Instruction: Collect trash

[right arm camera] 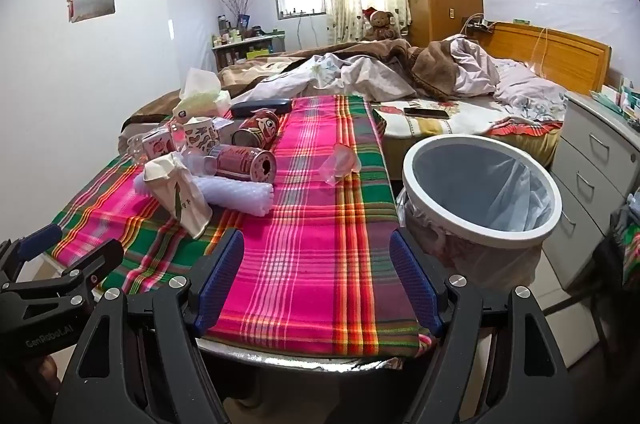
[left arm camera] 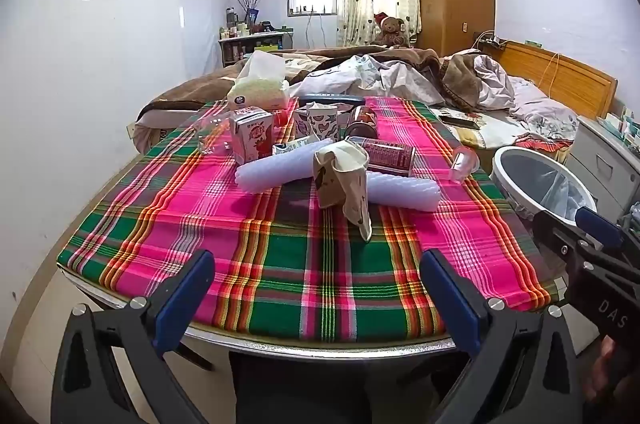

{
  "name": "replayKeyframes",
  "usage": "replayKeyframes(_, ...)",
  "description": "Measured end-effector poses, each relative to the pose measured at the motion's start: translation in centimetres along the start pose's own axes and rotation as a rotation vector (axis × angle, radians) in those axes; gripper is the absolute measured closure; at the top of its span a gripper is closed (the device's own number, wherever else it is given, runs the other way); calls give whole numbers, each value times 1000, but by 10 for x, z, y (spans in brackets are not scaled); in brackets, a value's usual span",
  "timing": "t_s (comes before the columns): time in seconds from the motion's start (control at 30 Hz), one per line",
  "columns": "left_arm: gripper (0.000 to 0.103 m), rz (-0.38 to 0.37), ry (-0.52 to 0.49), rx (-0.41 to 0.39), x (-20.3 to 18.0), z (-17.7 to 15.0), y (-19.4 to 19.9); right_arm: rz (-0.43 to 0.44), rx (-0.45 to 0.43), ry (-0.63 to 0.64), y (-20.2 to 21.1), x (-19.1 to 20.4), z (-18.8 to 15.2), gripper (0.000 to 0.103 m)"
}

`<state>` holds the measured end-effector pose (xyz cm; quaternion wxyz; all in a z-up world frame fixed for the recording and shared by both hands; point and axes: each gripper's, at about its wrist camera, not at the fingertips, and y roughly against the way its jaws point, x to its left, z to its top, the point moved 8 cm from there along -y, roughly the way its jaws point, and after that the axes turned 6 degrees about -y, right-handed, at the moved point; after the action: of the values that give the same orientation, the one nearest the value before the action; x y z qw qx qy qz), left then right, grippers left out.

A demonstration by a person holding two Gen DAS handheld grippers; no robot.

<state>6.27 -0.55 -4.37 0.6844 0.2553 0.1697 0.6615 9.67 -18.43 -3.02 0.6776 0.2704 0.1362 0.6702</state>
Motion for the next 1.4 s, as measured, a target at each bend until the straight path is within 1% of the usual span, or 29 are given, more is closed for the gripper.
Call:
replayKeyframes(0.27,0,-4,6,-3,4,1,-2,-20,-6,-2,2,1,2,26)
replayKeyframes(0.43,0,-5,4,-5,3,2,-3,-8,-13,4,3,-1,2,26)
replayKeyframes(1.4,0,-3,6,-14,2,4,3,-32,-29,15,8,-2,4,26)
